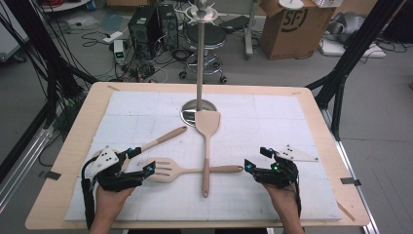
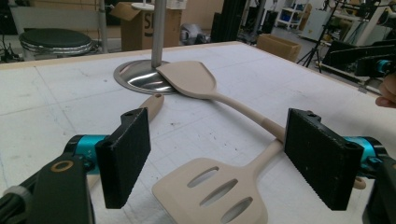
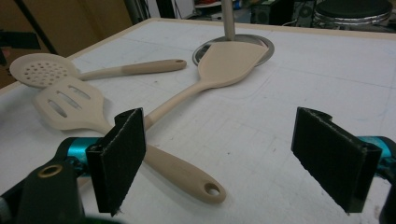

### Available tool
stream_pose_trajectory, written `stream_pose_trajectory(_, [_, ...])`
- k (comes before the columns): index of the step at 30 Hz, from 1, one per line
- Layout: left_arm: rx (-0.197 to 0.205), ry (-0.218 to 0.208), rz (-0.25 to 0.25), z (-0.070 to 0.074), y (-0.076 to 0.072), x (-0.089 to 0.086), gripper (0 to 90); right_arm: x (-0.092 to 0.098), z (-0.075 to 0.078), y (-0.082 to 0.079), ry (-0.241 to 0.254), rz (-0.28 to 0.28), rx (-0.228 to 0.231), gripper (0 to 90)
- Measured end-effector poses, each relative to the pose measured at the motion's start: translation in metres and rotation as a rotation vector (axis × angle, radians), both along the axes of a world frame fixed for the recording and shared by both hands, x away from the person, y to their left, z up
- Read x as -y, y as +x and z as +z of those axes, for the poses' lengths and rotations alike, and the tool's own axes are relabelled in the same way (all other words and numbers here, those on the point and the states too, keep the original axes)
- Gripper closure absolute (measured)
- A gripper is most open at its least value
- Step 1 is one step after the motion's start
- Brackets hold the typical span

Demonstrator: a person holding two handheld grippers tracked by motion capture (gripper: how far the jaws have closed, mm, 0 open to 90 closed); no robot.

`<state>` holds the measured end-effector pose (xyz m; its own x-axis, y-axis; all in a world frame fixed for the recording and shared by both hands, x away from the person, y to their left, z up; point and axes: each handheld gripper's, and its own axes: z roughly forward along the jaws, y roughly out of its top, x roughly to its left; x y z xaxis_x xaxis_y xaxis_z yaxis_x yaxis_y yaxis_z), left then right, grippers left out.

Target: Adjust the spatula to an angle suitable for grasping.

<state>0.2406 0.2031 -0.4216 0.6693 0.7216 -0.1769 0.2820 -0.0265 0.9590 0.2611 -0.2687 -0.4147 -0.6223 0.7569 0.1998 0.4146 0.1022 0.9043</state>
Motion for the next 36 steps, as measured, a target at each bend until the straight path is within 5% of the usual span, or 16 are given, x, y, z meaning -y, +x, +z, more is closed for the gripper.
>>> stream_pose_trajectory(4, [0.001, 0.020, 0.000, 0.000, -0.001, 0.002, 23.8, -0.008, 0.001, 0.007, 0.008, 0.028, -0.006, 19.2])
stream_pose_trajectory(11, [-0.012, 0.031, -0.002, -0.002, 0.000, 0.002, 23.8, -0.029, 0.009, 0.026, 0.046, 0.099, -0.060, 62.4])
stream_pose_trajectory(21, [0.013, 0.067, -0.040, -0.003, -0.003, 0.012, 23.6, -0.064, 0.007, 0.041, 0.027, 0.186, -0.111, 89.2])
stream_pose_trajectory(36, [0.021, 0.048, -0.033, -0.003, -0.001, 0.005, 23.1, -0.120, 0.000, 0.108, -0.077, 0.268, -0.341, 89.8])
